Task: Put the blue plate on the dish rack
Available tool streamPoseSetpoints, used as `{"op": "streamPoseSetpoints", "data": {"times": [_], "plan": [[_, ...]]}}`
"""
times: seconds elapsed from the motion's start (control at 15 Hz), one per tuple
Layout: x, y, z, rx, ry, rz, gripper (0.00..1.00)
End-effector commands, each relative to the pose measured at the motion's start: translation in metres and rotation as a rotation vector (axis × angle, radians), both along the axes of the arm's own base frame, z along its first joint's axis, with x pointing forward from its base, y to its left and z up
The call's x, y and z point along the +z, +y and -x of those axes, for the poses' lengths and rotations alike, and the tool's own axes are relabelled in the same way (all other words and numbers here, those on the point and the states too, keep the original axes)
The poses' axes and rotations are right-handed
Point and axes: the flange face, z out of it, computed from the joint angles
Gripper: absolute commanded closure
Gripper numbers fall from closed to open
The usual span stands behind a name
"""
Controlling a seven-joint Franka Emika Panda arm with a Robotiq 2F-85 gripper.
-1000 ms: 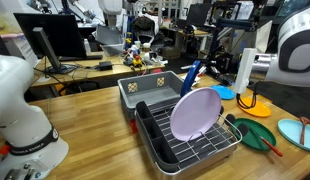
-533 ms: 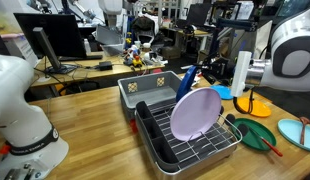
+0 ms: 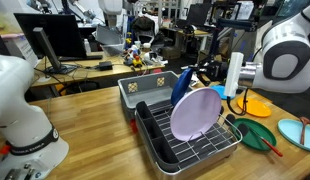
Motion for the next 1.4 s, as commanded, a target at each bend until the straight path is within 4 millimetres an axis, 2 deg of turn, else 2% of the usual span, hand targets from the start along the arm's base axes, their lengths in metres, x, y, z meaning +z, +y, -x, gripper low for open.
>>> {"op": "streamPoseSetpoints", "data": {"times": [0.0,0.8,0.87,1.33], "plan": [[0.0,-0.001,0.0,0.001,0.001,0.0,0.93],[0.0,-0.002,-0.001,-0.002,0.001,0.001,0.93],[-0.001,-0.003,-0.001,0.0,0.003,-0.004,0.98],[0.001,-0.004,-0.016,-0.016,-0.003,-0.038,0.98]]}}
